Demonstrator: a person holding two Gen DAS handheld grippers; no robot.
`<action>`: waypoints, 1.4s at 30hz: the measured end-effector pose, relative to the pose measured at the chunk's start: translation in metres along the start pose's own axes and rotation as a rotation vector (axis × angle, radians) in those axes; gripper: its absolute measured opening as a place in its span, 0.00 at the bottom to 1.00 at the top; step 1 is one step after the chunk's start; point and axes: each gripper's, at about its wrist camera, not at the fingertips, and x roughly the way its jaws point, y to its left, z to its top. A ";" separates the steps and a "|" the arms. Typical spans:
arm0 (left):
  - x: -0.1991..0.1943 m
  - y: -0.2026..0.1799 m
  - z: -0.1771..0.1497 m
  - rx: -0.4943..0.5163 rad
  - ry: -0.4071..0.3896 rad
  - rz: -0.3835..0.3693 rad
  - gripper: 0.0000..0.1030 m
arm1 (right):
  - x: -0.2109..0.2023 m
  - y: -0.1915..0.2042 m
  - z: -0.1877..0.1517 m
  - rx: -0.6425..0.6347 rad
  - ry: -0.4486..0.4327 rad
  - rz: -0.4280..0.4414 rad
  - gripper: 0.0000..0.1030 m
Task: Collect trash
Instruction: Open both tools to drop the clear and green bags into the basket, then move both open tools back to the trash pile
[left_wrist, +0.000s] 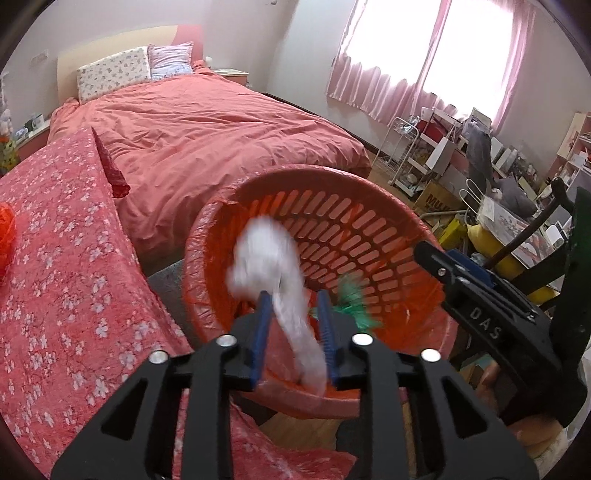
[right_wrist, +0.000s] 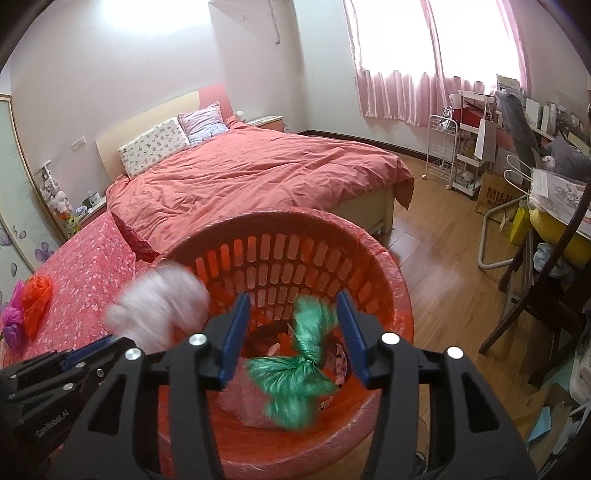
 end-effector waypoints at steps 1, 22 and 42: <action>-0.001 0.002 0.000 -0.002 0.001 0.003 0.28 | 0.000 -0.001 0.000 0.000 0.000 -0.001 0.49; -0.143 0.176 -0.037 -0.200 -0.231 0.413 0.39 | -0.030 0.160 -0.006 -0.239 -0.041 0.179 0.56; -0.174 0.359 -0.053 -0.514 -0.184 0.560 0.39 | -0.026 0.330 -0.048 -0.488 -0.019 0.318 0.56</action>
